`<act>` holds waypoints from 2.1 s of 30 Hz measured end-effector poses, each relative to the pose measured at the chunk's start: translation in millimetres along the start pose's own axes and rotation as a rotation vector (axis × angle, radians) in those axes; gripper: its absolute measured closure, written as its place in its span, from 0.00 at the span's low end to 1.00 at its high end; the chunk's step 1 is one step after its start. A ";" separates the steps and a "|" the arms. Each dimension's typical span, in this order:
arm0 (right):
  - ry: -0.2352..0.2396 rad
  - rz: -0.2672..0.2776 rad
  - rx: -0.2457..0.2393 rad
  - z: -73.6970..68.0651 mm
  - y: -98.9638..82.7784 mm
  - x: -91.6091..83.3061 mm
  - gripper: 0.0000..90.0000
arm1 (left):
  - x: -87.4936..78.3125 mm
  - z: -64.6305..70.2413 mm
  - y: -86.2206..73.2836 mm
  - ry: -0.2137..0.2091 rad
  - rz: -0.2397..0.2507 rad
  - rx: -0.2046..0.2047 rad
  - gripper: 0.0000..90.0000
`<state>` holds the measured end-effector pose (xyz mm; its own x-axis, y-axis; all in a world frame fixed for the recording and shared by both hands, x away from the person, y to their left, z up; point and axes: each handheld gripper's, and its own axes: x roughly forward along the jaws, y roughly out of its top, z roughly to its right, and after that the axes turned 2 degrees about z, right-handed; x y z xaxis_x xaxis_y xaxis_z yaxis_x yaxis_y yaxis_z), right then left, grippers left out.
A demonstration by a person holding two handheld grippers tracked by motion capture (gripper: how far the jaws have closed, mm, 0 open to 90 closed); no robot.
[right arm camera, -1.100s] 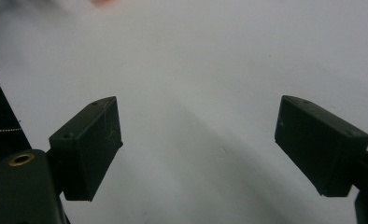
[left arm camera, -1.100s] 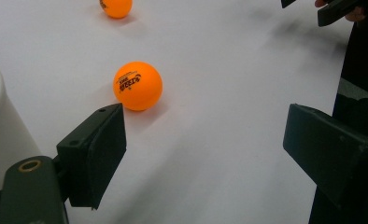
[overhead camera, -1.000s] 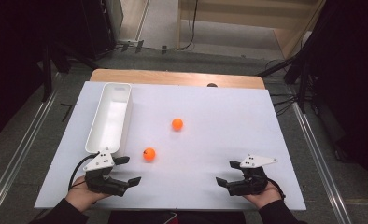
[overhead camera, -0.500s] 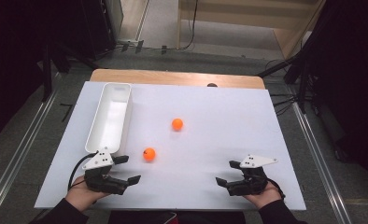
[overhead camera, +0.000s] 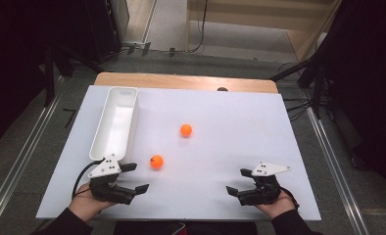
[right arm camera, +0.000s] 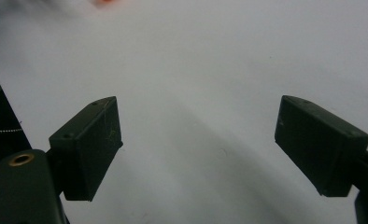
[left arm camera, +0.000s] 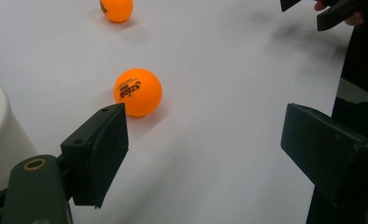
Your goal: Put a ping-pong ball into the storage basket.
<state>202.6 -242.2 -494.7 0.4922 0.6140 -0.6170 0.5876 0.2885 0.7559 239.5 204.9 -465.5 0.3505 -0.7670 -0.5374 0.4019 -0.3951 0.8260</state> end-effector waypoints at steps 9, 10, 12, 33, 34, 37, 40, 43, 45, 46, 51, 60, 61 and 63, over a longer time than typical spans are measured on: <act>-0.004 -0.005 0.003 0.8 -0.1 0.1 0.15 | 1.7 6.5 6.9 -0.028 0.017 -0.019 0.19; -0.005 -0.005 0.002 0.9 -0.1 0.1 0.15 | 2.2 7.0 7.5 -0.030 0.010 -0.016 0.19; -0.005 -0.006 0.001 0.9 -0.2 0.0 0.15 | 3.9 8.3 9.1 -0.034 0.008 -0.034 0.19; -0.005 -0.005 0.004 1.4 -0.5 -0.1 0.15 | 23.3 17.0 29.0 0.058 0.008 -0.057 0.19; -0.004 -0.005 0.004 1.4 -0.5 -0.1 0.15 | 24.5 16.8 29.9 0.061 0.012 -0.064 0.19; -0.005 -0.007 0.004 1.5 -0.5 0.0 0.15 | 27.1 14.9 32.1 0.075 0.012 -0.075 0.19; -0.004 -0.006 0.003 1.4 -0.6 0.3 0.15 | 29.7 13.9 33.5 0.089 0.012 -0.087 0.19; -0.003 -0.006 0.004 1.5 -0.6 0.3 0.15 | 32.2 13.3 34.4 0.100 0.008 -0.082 0.19; -0.001 -0.006 0.003 1.6 -0.6 0.4 0.15 | 34.1 13.2 35.1 0.111 0.005 -0.080 0.19; -0.001 -0.006 0.003 1.5 -0.7 0.4 0.15 | 34.9 12.9 35.6 0.115 0.003 -0.080 0.19; -0.007 -0.008 0.000 1.4 -0.6 0.4 0.15 | 41.7 10.7 37.8 0.136 -0.001 -0.092 0.19; -0.006 -0.008 0.000 1.3 -0.6 0.3 0.15 | 51.2 8.6 41.4 0.180 0.001 -0.100 0.19; -0.006 -0.008 0.000 1.4 -0.7 0.4 0.15 | 52.2 7.9 41.5 0.187 -0.001 -0.099 0.19; -0.005 -0.008 0.000 1.5 -0.7 0.5 0.15 | 54.1 7.2 42.2 0.198 -0.004 -0.097 0.19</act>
<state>203.4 -243.2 -495.8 0.4905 0.6081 -0.6241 0.5915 0.2936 0.7509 269.4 143.1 -458.5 0.5040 -0.6478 -0.5713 0.4797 -0.3402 0.8088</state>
